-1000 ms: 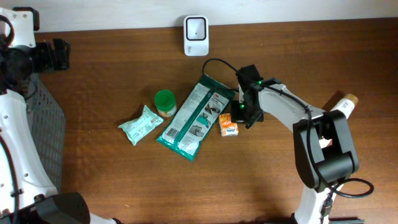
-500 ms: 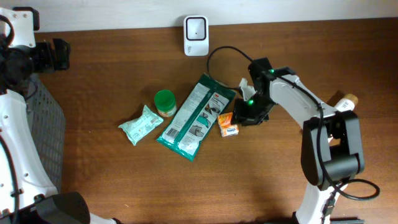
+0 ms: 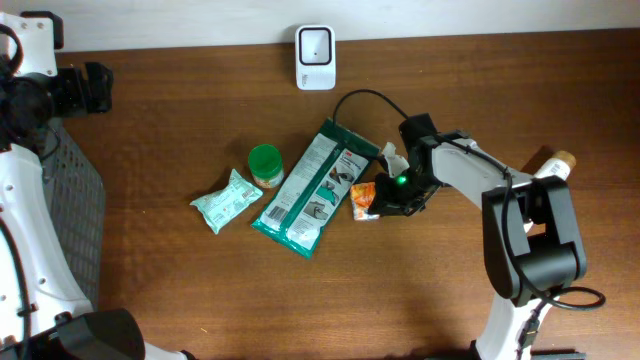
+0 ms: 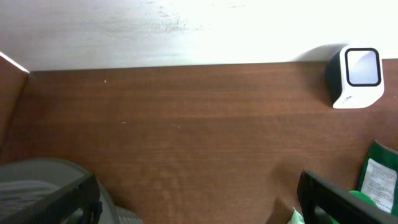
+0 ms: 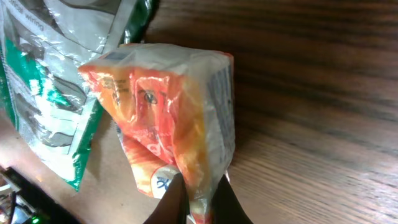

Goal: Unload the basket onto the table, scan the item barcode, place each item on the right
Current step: 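Grasp the orange snack packet with right gripper and lift it, then move the held orange packet with right gripper to the scanner window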

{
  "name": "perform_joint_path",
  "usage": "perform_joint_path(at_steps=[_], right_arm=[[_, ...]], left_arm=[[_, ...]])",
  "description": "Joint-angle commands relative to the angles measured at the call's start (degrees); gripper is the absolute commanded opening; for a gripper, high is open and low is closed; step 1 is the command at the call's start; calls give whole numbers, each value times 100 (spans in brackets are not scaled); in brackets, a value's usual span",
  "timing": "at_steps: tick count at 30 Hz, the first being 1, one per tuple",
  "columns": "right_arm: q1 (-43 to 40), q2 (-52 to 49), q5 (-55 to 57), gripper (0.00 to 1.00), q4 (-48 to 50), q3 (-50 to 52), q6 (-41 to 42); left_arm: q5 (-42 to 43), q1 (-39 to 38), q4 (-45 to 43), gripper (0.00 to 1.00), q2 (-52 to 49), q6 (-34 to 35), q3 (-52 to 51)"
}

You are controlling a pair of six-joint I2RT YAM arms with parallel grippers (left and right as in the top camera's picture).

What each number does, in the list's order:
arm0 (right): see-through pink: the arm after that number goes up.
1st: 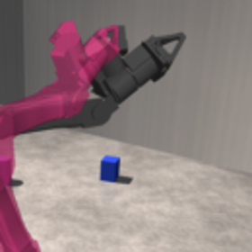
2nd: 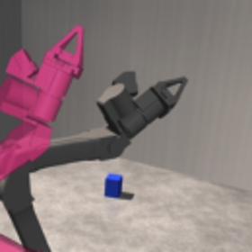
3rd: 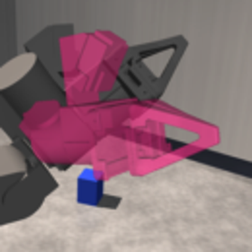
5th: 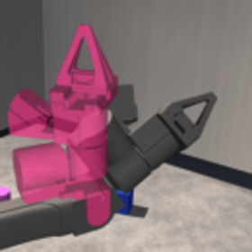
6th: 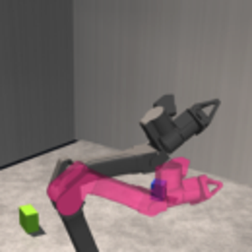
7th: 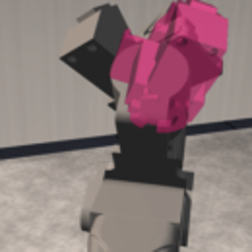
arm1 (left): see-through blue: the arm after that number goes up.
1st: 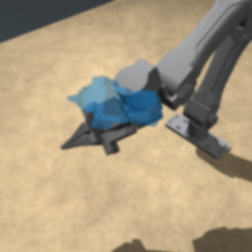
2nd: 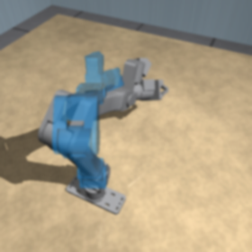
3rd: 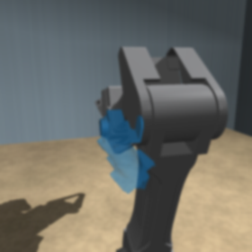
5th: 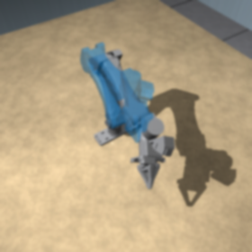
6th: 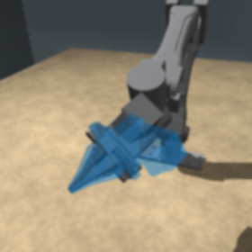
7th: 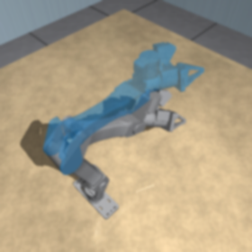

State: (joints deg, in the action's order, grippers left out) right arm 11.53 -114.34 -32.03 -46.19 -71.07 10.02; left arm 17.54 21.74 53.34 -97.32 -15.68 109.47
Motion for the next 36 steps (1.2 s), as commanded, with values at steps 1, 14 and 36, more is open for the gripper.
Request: perform_joint_path(at_steps=[1,14,36], right_arm=[[-157,433,-1255,4,33,61,-398],[-1106,1303,-5692,4,621,57,-1246],[-398,1849,289,4,-409,-1611,509]], left_arm=[[42,20,-9,99,-13,-92,50],[42,20,-9,99,-13,-92,50],[42,20,-9,99,-13,-92,50]])
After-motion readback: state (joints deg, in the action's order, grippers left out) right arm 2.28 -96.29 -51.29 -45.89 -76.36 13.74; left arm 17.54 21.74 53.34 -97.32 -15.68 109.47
